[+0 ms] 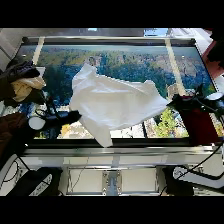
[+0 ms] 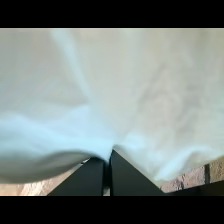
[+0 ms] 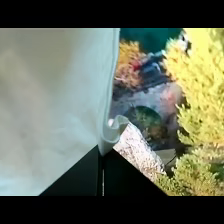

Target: Fold the shirts.

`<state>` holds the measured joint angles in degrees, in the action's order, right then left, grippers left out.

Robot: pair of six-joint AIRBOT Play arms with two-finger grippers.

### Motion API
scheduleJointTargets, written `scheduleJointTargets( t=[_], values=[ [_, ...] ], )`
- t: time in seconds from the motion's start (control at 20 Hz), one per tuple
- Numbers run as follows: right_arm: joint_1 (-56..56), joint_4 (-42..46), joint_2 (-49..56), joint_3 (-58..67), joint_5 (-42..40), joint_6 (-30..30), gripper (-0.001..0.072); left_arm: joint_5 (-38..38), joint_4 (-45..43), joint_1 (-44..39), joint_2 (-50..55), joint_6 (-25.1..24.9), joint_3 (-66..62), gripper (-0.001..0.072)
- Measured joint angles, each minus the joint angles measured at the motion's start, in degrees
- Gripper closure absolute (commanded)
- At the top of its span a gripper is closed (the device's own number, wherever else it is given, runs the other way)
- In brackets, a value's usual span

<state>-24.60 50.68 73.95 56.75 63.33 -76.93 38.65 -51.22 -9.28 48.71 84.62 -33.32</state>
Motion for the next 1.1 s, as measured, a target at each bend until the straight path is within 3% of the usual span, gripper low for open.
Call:
scheduleJointTargets(
  t=[0.3,0.6,0.85,1.1],
  values=[
    [-0.1,5.7,-23.9,13.1,6.3,2.2,0.0686,6.8,-20.3,0.0,-5.4,-1.2,-30.6,0.0694],
    [-0.1,11.1,-44.7,27.3,0.8,-0.3,0.0686,13.2,-32.7,0.0,-9.2,-0.7,-55.8,0.0696],
    [-0.1,11.4,-45.2,34.3,-1.5,-1.3,0.0686,16.3,-34.6,0.0,-8.3,-3.2,-62.7,0.0695],
    [0.2,4.4,-33.2,35.0,2.2,-0.5,0.0686,24.1,-32.5,0.0,2.4,-5.4,-63.9,0.0695]
  ],
)
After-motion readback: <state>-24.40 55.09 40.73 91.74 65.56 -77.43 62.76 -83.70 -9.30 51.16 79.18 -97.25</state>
